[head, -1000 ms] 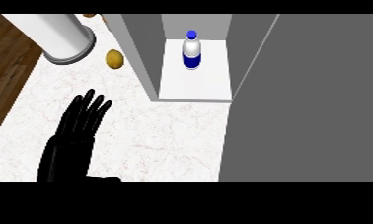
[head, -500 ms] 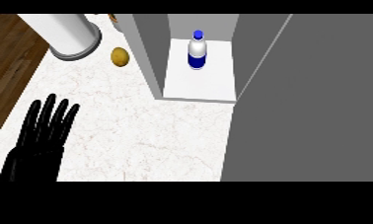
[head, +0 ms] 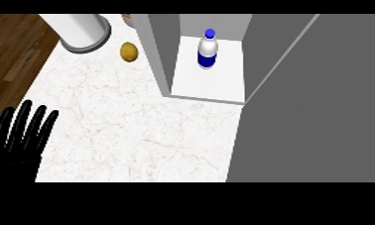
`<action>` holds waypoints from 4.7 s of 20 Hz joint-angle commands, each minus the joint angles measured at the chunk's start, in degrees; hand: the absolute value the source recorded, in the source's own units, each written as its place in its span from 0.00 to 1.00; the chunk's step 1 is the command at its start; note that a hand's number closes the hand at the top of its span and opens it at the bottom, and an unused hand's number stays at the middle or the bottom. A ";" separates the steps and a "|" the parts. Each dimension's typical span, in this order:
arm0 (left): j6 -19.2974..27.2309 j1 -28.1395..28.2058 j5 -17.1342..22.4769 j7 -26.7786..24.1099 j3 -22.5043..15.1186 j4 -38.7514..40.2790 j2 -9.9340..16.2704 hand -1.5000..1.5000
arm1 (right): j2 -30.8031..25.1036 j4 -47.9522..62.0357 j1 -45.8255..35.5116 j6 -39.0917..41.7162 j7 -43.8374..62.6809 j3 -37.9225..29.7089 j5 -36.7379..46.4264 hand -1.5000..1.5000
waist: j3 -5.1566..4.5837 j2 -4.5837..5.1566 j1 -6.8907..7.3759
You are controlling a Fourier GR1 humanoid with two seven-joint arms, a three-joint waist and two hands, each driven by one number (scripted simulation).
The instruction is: Pick up the bottled water, place it into the cabinet and close the cabinet
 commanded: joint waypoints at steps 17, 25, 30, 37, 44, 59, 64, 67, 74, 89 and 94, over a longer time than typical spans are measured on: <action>-9.16 0.95 2.90 1.53 3.64 -0.28 6.17 0.00 | -2.97 -1.59 -18.74 6.32 11.22 4.90 1.61 0.00 | -0.74 1.80 8.66; -9.88 0.75 4.00 1.91 5.08 0.36 7.08 0.00 | -2.76 -0.82 -23.27 6.08 12.59 3.88 -0.20 1.00 | -0.83 1.60 8.04; -10.54 0.54 3.88 1.86 5.42 0.59 7.47 0.00 | -3.86 -1.08 -26.11 6.94 13.83 2.72 -0.71 1.00 | -1.01 1.61 8.45; -11.58 0.74 5.21 2.10 6.24 1.22 7.86 0.00 | -0.97 1.06 -26.82 4.86 13.87 2.19 -3.55 1.00 | -0.88 2.46 8.44; -12.27 -0.56 5.30 1.96 6.87 1.14 8.18 0.00 | -1.32 2.85 -25.34 7.44 13.67 4.52 -8.31 1.00 | -0.80 4.22 10.62; -13.83 -1.68 5.93 2.56 7.58 2.87 8.85 0.00 | 2.75 8.08 -34.05 3.13 19.75 -4.75 -7.79 1.00 | -0.59 3.97 10.56; -13.96 -1.83 6.06 2.88 7.98 3.47 9.25 0.00 | 4.65 12.41 -41.04 1.91 25.53 -6.81 -8.34 1.00 | -0.54 3.57 10.53; -14.15 -2.15 6.20 2.86 7.29 3.33 8.57 0.00 | 6.53 17.27 -45.90 1.29 28.20 -8.07 -9.11 1.00 | -0.37 3.55 10.34; -14.99 -2.27 6.85 2.59 8.57 5.46 8.79 0.00 | 13.47 29.18 -57.94 -1.81 34.22 -10.35 -11.17 1.00 | -0.12 3.16 10.12; -15.93 -1.00 7.17 1.71 9.60 7.26 7.92 0.00 | 24.85 61.47 -92.39 -25.11 37.13 -24.51 -4.42 1.00 | 0.48 2.21 7.25; -16.08 0.03 8.02 1.75 10.30 7.73 7.79 0.00 | 24.93 67.38 -95.67 -31.55 35.23 -27.41 -6.85 0.00 | 0.65 2.31 6.15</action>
